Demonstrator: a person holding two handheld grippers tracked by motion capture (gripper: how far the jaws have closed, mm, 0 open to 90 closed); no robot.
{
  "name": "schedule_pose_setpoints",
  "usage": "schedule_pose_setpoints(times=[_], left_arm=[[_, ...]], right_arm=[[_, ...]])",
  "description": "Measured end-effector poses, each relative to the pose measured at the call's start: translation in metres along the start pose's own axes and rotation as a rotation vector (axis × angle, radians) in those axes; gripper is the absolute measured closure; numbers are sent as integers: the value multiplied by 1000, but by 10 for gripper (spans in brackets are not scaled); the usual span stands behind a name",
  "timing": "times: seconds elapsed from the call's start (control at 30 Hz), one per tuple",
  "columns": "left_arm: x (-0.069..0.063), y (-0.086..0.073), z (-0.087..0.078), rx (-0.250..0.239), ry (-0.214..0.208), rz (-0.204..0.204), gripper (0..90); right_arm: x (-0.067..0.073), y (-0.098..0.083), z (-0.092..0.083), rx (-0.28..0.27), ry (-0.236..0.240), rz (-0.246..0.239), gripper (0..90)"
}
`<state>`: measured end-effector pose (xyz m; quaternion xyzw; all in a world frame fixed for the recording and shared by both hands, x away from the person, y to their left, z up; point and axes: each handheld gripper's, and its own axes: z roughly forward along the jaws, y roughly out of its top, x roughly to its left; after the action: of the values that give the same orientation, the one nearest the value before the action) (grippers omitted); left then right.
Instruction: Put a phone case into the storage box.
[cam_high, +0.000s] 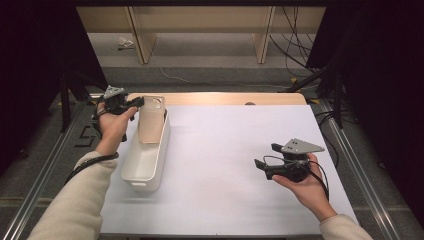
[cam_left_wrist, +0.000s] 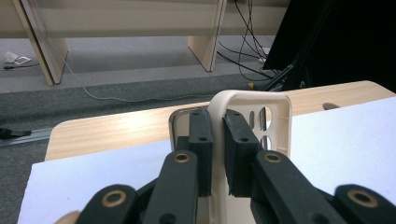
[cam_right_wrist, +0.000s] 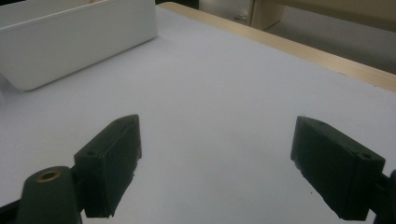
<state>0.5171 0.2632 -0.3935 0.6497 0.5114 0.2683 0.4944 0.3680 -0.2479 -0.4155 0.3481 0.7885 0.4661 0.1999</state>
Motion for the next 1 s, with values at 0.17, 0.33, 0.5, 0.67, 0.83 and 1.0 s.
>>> schedule_pose_setpoints(times=[0.17,0.33,0.5,0.67,0.83,1.0], left_arm=[[0,-1,1,6,5,2,823],[1,-2,3,17,11,10,821],[1,-4,5,24,18,6,820],[2,-5,6,25,20,2,820],[2,-5,7,36,26,13,817],[2,-5,8,55,44,42,811]], right_arm=[[0,0,0,0,0,0,171],[0,0,0,0,1,0,171],[0,0,0,0,2,0,170],[0,0,0,1,2,-1,171],[0,0,0,1,2,0,171],[0,0,0,1,3,-2,171]])
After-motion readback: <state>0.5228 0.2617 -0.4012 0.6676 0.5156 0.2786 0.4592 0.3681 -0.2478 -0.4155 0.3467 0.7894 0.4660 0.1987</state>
